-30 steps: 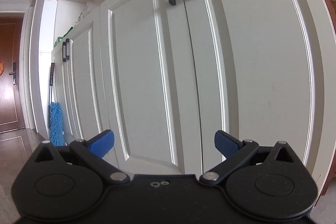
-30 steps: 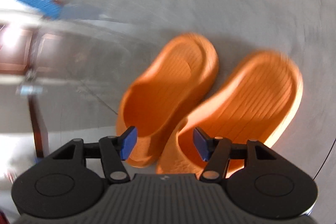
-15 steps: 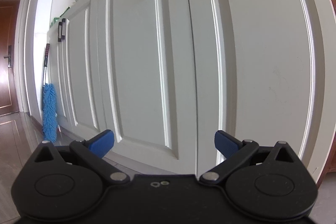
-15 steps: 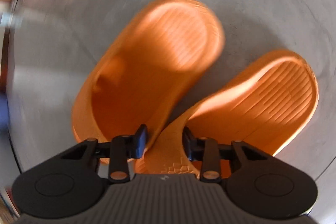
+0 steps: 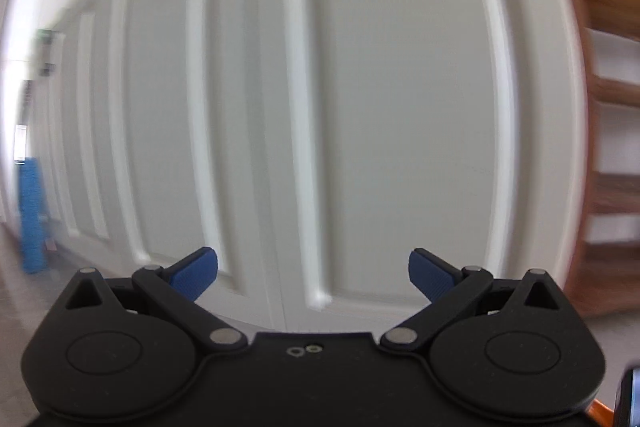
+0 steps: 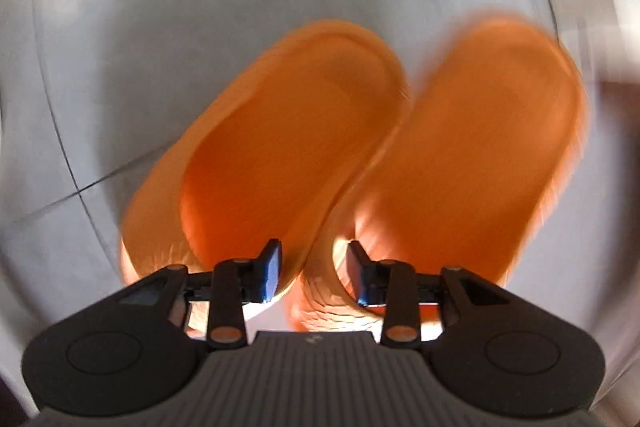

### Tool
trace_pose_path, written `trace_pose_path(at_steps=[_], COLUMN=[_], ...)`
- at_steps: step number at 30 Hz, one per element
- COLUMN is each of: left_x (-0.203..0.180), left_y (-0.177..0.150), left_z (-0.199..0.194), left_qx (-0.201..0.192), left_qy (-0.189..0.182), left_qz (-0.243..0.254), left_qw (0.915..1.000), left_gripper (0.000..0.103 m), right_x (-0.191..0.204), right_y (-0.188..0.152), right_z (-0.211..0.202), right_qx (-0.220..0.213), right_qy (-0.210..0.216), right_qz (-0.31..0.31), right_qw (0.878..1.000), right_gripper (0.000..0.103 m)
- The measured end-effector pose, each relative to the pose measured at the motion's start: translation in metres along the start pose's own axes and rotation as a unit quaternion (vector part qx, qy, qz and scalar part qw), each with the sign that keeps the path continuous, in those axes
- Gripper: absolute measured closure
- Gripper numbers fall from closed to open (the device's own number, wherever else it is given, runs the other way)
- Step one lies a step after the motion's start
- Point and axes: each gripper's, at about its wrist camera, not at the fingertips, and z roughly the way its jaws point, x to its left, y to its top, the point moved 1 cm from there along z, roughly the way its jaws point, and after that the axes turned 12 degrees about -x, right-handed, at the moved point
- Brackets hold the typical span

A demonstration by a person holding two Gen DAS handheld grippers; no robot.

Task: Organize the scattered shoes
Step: 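Grasp both orange slides by the heels with the right tool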

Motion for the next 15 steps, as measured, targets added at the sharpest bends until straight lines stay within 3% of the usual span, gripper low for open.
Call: trace_pose_path(at_steps=[3,5,10,12,13,14,15], left_x=[-0.041,-0.06,-0.08,-0.082,-0.083,-0.08,-0.076], left_y=[-0.008,-0.011,-0.017,-0.02,-0.021,-0.019,-0.016], left_z=[0.004,0.005,0.007,0.008,0.008,0.01,0.013], left_qx=[0.003,0.003,0.01,0.014,0.016,0.017,0.019], left_qy=[-0.05,-0.07,-0.09,-0.092,-0.092,-0.092,-0.092], left_qz=[0.011,0.017,0.023,0.025,0.025,0.022,0.019], left_qw=[0.9987,0.9974,0.9956,0.9953,0.9953,0.9954,0.9954], left_gripper=[0.001,0.001,0.001,0.001,0.001,0.001,0.001], right_x=[-0.048,-0.065,-0.068,-0.058,-0.053,-0.042,-0.033], right_y=[-0.022,-0.032,-0.031,-0.027,-0.026,-0.025,-0.024], right_z=[0.003,0.006,0.009,0.013,0.014,0.014,0.01], right_qx=[0.012,0.017,0.021,0.032,0.035,0.036,0.031], right_qy=[0.076,0.108,0.144,0.128,0.115,0.084,0.059], right_qz=[0.132,0.175,0.21,0.188,0.17,0.125,0.091], right_qw=[0.988,0.978,0.967,0.973,0.978,0.988,0.994], right_gripper=[0.052,0.047,0.038,0.046,0.058,0.063,0.078])
